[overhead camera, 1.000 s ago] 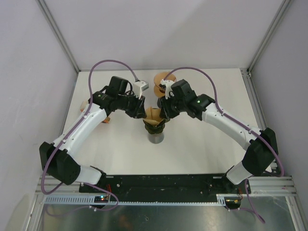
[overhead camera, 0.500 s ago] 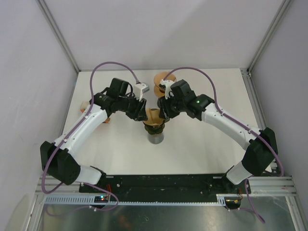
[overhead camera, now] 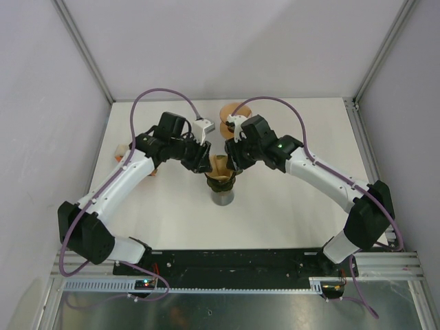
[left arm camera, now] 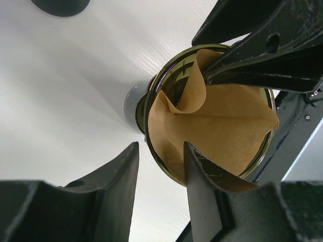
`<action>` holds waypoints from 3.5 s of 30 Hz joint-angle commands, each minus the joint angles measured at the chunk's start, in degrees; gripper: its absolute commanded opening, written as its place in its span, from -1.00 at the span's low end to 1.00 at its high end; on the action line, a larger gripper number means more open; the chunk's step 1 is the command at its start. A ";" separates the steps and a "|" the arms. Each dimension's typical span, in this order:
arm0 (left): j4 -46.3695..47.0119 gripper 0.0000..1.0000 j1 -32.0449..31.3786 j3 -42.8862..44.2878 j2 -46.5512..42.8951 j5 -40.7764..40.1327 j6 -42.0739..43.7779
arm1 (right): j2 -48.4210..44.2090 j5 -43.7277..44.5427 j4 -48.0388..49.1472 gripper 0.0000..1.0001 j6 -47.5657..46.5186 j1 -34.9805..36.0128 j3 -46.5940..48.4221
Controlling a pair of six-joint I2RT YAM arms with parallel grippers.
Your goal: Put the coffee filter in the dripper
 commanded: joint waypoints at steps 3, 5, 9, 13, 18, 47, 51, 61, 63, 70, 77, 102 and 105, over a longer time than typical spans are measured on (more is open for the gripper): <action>-0.82 -0.06 -0.54 0.13 -1.36 -3.87 2.80 | 0.21 2.79 -1.27 -0.19 -2.32 0.16 -0.67; -0.83 -0.03 -0.48 1.52 -1.75 -4.29 2.79 | -0.48 2.51 -1.02 -0.18 -2.46 0.05 -0.56; -0.76 0.04 -0.51 3.37 -2.15 -4.08 2.67 | -1.24 2.59 -1.16 -0.15 -2.81 -0.13 -0.20; -0.83 0.17 -0.50 3.77 -2.28 -3.97 2.38 | -1.55 2.27 -1.07 -0.11 -2.92 -0.17 -0.10; -0.92 0.23 -0.51 5.46 -2.62 -3.74 2.15 | -1.67 2.10 -1.53 -0.08 -3.27 -0.14 1.19; -0.78 0.23 -0.54 2.10 -2.04 -6.03 4.23 | 0.14 1.99 -2.92 0.09 -4.29 0.46 4.60; -0.07 0.23 -0.55 -0.26 -1.95 -6.41 4.94 | 1.75 2.76 -2.58 0.07 -4.15 0.90 3.50; 2.17 0.23 -1.17 -2.57 -1.52 -5.08 5.36 | 5.32 5.59 -2.84 0.03 -4.49 1.77 3.37; 2.40 0.23 -1.27 -3.04 -1.33 -5.60 5.71 | 5.83 7.04 -3.54 0.02 -4.45 2.08 3.37; 2.67 0.21 -1.36 -5.28 -0.55 -7.41 6.75 | 6.76 11.53 -5.57 -0.01 -3.99 2.82 3.28; 3.66 0.19 -1.78 -7.26 0.12 -9.32 7.71 | 8.85 14.22 -6.75 -0.05 -3.12 3.34 3.27; 2.56 0.28 -0.07 1.92 -3.25 -3.82 3.77 | 3.41 10.16 -4.82 -0.06 -3.83 2.23 4.52; 2.15 0.27 0.39 3.00 -3.46 -3.17 3.43 | 3.49 10.10 -4.63 -0.06 -3.83 2.29 4.72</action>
